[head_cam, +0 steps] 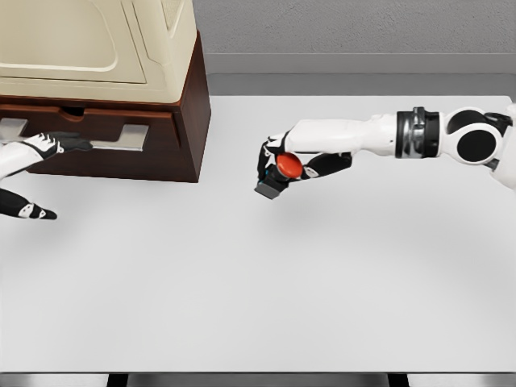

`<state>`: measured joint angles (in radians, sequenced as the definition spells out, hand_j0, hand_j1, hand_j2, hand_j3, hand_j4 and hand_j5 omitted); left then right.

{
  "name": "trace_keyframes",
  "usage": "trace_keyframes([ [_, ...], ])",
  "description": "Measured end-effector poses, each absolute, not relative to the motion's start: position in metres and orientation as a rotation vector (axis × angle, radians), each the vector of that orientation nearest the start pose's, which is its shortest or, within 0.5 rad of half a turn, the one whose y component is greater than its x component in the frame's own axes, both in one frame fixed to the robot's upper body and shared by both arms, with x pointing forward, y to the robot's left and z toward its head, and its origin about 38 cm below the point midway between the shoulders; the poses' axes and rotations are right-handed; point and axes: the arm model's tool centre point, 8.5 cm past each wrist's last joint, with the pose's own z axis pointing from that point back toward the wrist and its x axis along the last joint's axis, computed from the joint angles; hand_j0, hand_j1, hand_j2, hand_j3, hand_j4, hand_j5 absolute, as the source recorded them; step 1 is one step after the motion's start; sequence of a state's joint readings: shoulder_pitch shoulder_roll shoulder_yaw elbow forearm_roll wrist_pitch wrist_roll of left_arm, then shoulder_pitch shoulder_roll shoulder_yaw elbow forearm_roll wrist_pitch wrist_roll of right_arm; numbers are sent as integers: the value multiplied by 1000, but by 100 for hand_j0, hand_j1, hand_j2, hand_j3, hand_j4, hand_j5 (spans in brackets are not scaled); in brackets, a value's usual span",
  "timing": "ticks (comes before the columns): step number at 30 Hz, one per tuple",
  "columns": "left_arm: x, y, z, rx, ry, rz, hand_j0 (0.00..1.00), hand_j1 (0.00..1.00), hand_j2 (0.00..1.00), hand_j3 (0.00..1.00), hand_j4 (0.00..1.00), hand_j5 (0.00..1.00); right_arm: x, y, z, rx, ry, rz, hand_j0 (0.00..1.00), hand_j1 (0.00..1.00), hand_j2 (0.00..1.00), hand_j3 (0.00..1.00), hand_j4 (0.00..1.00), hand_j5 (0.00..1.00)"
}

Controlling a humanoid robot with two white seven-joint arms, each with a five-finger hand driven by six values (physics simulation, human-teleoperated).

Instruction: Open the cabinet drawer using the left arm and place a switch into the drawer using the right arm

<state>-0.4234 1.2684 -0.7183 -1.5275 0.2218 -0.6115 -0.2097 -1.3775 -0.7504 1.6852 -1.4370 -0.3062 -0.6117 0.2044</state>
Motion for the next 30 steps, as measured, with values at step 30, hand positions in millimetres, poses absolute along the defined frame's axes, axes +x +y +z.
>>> trace_keyframes([
  [30, 354, 424, 259, 192, -1540, -1523, 100, 100, 100, 100, 100, 100, 464, -146, 264, 257, -1695, 1920, 40, 40, 40, 40, 40, 40],
])
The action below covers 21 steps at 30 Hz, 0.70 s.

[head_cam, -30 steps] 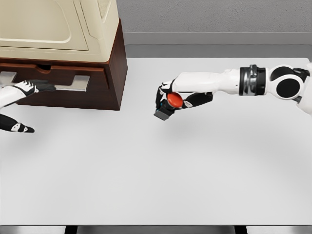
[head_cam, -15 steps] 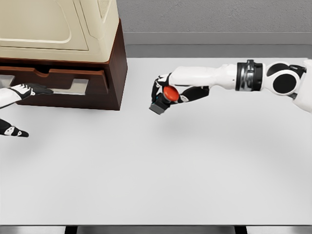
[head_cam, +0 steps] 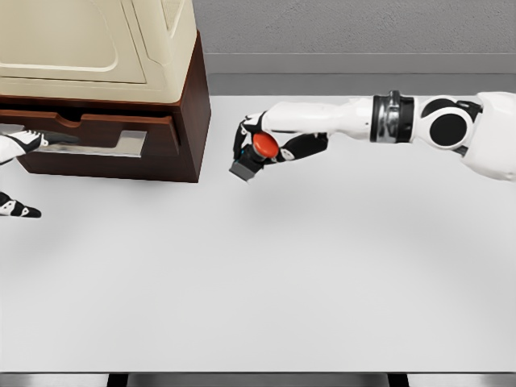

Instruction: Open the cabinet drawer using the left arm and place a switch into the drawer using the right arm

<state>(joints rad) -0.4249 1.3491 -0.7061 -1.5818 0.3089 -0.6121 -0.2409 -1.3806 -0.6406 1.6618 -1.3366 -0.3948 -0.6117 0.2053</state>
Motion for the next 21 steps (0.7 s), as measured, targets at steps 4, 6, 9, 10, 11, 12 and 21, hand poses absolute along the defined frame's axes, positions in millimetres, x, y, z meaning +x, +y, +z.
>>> trace_keyframes([
  [4, 357, 421, 250, 179, -1546, -1510, 100, 100, 100, 100, 100, 100, 467, -141, 273, 255, -1713, 1919, 40, 40, 40, 40, 40, 40],
  [6, 358, 419, 246, 167, -1548, -1507, 100, 100, 100, 100, 100, 100, 467, -139, 274, 261, -1716, 1916, 40, 40, 40, 40, 40, 40],
  [9, 359, 416, 242, 156, -1550, -1501, 100, 100, 100, 100, 100, 100, 468, -138, 277, 265, -1720, 1917, 40, 40, 40, 40, 40, 40],
  [10, 359, 417, 241, 154, -1551, -1497, 100, 100, 100, 100, 100, 100, 467, -137, 277, 267, -1720, 1916, 40, 40, 40, 40, 40, 40],
  [11, 360, 417, 240, 152, -1551, -1493, 100, 100, 100, 100, 100, 100, 467, -137, 277, 268, -1720, 1916, 40, 40, 40, 40, 40, 40],
  [12, 360, 417, 240, 151, -1552, -1490, 100, 100, 100, 100, 100, 100, 467, -137, 277, 269, -1720, 1916, 40, 40, 40, 40, 40, 40],
  [21, 362, 423, 239, 169, -1546, -1473, 100, 100, 100, 100, 100, 100, 466, -135, 277, 282, -1722, 1909, 40, 40, 40, 40, 40, 40],
])
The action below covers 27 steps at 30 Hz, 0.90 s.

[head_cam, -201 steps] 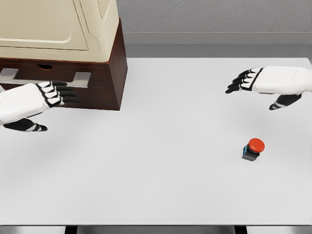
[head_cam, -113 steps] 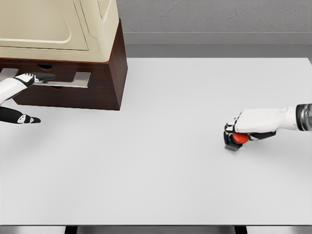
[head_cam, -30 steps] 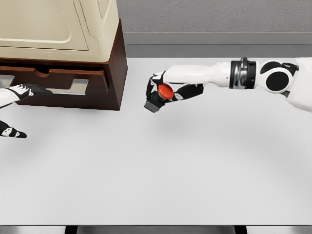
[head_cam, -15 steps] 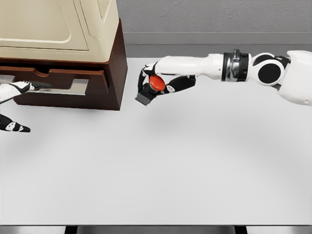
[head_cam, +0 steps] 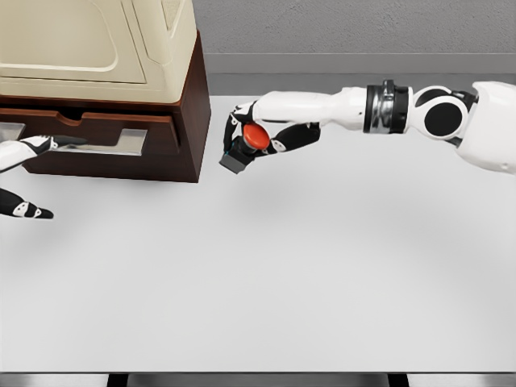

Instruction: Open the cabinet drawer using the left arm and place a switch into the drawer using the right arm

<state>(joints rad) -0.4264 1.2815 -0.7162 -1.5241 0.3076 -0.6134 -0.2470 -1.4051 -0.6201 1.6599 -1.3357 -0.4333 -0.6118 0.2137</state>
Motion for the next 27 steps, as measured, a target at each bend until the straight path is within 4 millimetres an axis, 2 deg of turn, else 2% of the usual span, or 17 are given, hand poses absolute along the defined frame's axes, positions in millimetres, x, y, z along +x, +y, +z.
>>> trace_keyframes([
  [17, 372, 426, 231, 183, -1562, -1426, 100, 100, 100, 100, 100, 100, 465, -134, 283, 298, -1744, 1882, 40, 40, 40, 40, 40, 40],
  [27, 364, 428, 239, 161, -1513, -1480, 100, 100, 100, 100, 100, 100, 465, -132, 286, 310, -1756, 1870, 40, 40, 40, 40, 40, 40],
])
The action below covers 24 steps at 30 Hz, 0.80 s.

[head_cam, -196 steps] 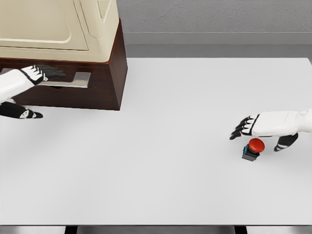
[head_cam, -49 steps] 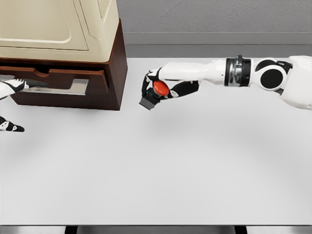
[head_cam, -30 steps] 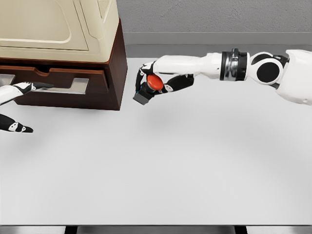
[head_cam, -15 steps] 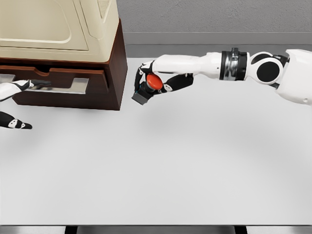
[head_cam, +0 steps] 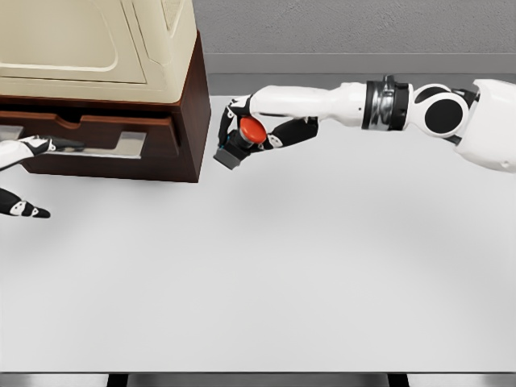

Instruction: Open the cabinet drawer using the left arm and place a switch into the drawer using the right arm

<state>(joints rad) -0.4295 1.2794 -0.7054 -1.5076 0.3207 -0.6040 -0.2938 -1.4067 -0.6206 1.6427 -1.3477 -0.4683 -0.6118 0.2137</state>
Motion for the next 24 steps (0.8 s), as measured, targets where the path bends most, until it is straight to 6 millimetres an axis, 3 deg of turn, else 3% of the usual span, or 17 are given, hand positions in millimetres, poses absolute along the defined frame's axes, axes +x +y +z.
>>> trace_keyframes([
  [15, 348, 428, 252, 137, -1440, -1579, 100, 100, 100, 100, 100, 100, 466, -131, 291, 313, -1769, 1857, 40, 40, 40, 40, 40, 40],
  [24, 339, 429, 254, 108, -1416, -1586, 100, 100, 100, 100, 100, 100, 466, -119, 294, 346, -1782, 1848, 40, 40, 40, 40, 40, 40],
])
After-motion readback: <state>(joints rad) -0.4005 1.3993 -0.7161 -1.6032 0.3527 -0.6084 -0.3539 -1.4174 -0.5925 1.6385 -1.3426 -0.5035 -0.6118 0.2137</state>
